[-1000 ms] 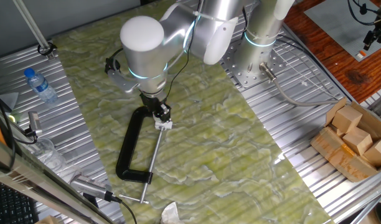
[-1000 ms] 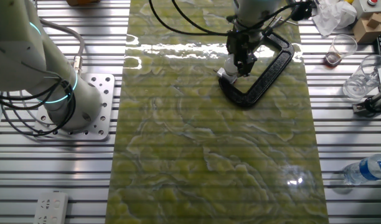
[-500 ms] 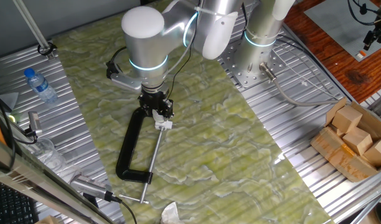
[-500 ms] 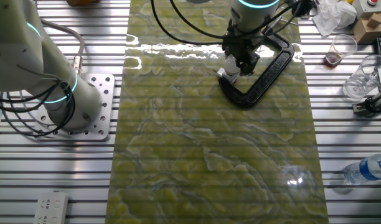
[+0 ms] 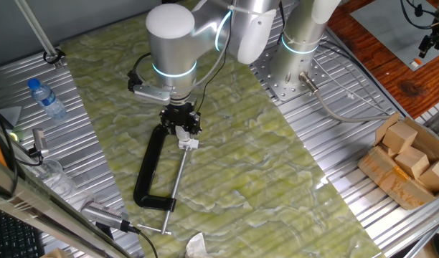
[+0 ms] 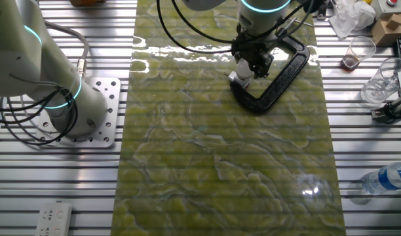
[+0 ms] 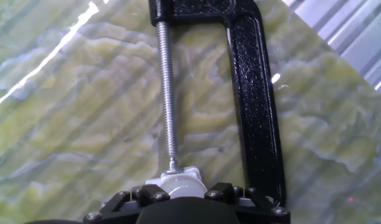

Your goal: Install the light bulb by rotating it

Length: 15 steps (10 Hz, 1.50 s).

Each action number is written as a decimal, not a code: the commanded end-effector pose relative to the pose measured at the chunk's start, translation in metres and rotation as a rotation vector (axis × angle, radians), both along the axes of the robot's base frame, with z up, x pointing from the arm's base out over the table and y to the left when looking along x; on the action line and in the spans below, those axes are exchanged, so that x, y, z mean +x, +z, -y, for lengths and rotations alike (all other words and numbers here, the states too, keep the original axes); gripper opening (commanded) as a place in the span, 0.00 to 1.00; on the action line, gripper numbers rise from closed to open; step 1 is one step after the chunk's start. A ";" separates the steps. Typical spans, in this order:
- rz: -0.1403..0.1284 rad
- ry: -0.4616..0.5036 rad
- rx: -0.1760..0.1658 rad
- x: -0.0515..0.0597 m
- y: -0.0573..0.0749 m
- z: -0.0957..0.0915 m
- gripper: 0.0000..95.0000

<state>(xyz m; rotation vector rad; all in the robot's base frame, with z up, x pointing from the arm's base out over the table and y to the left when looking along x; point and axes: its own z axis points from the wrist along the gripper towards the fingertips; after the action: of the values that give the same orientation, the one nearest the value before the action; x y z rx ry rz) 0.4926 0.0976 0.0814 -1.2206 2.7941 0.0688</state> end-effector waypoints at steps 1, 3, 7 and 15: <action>0.001 0.012 -0.002 0.000 0.000 0.000 0.60; -0.018 -0.022 -0.001 0.000 0.000 0.000 0.60; -0.026 -0.040 0.004 0.000 0.000 0.000 0.60; -0.039 -0.100 0.005 0.000 0.000 0.000 0.60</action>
<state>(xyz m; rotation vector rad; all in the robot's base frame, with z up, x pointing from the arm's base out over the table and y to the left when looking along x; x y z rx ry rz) 0.4933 0.0982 0.0811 -1.0861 2.8815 0.0926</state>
